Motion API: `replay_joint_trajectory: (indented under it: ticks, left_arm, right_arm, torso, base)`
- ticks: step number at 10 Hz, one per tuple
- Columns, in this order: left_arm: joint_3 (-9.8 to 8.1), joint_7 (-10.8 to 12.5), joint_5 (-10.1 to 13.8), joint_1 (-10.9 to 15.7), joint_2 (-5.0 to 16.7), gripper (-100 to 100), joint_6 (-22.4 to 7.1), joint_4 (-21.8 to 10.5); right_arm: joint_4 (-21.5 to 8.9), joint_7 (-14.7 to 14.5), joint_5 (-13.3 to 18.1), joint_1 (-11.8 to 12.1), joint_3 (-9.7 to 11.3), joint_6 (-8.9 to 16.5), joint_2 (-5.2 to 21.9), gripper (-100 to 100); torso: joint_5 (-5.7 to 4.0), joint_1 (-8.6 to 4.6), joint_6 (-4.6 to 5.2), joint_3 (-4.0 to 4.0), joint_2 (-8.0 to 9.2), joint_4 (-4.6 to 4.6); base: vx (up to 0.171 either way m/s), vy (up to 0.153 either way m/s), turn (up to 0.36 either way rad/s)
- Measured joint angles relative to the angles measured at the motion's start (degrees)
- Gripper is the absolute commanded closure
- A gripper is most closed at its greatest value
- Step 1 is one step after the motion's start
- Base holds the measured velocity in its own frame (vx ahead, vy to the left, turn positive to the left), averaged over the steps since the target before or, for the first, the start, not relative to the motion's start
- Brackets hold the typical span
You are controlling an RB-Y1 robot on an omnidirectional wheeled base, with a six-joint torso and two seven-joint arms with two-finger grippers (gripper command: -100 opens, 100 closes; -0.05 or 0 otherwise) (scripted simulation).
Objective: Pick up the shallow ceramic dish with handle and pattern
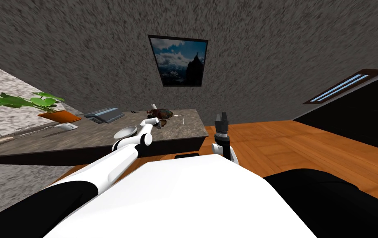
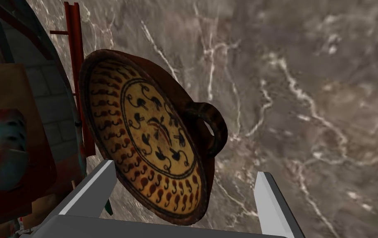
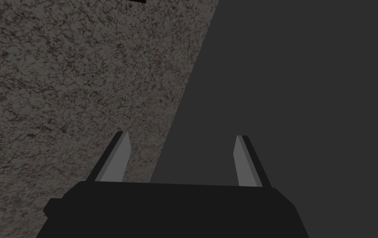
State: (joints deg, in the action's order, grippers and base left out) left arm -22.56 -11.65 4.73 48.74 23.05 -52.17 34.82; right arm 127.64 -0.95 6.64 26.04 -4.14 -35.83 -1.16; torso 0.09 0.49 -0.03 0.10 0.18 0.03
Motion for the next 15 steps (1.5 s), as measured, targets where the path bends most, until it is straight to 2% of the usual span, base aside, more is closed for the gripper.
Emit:
replay_joint_trajectory:
  ticks: [2,4,5,7,8,12,13,14,15]
  left_arm:
    - [-1.25,2.4,-2.2,-0.4,0.2,-100,0.5,-0.3]
    - [-2.37,5.4,-4.9,-0.1,0.3,-100,1.7,-2.0]
    - [-2.97,6.9,-6.2,-0.7,0.1,-100,1.5,-1.0]
    - [-4.21,9.7,-8.7,-0.8,0.2,-100,2.0,-1.7]
    - [-4.28,10.0,-8.8,-0.9,0.2,100,2.0,-1.6]
    - [-4.27,9.9,-8.8,-0.9,0.2,100,2.0,-1.6]
    - [-4.27,9.9,-8.8,-0.9,0.2,0,2.0,-1.6]
    - [-4.27,9.9,-8.8,-0.9,0.2,100,2.0,-1.7]
    - [-3.75,9.1,-7.8,-0.3,0.3,100,2.2,-2.4]
  right_arm:
    - [0.0,0.0,0.0,0.0,0.0,0.0,0.0,0]
    - [0.0,0.0,0.0,0.0,0.0,0.0,0.0,0]
    - [0.0,0.0,0.0,0.0,0.0,0.0,0.0,0]
    - [0.0,0.0,0.0,0.0,0.0,0.0,0.0,0]
    - [0.0,0.0,0.0,0.0,0.0,0.0,0.0,0]
    - [0.0,0.0,0.0,0.0,0.0,0.0,0.0,0]
    - [0.0,0.0,0.0,0.0,0.0,0.0,0.0,0]
    - [0.0,0.0,0.0,0.0,0.0,0.0,0.0,0]
    - [0.0,0.0,0.0,0.0,0.0,0.0,0.0,0]
  torso:
    - [-0.01,-0.04,0.01,0.03,0.06,0.01]
    - [0.00,0.00,-0.01,0.05,0.08,0.02]
    - [0.01,0.04,-0.01,0.03,0.05,0.02]
    - [0.01,0.04,-0.04,0.02,0.03,0.01]
    - [-0.02,-0.12,-0.07,-0.04,-0.10,-0.01]
    - [-0.08,-0.34,-0.06,-0.15,-0.28,-0.05]
    - [-0.08,-0.35,-0.06,-0.15,-0.27,-0.05]
    - [-0.09,-0.36,-0.06,-0.14,-0.27,-0.04]
    - [-0.15,-0.53,-0.19,-0.17,-0.34,-0.04]
  base:
    - [-0.080,0.096,-0.281]
    - [-0.072,0.110,-0.254]
    - [-0.070,0.111,-0.302]
    - [-0.052,0.078,-0.133]
    - [-0.006,0.009,0.007]
    - [-0.002,0.001,0.001]
    - [0.000,0.000,0.000]
    - [0.041,-0.064,0.274]
    - [0.104,-0.132,0.426]
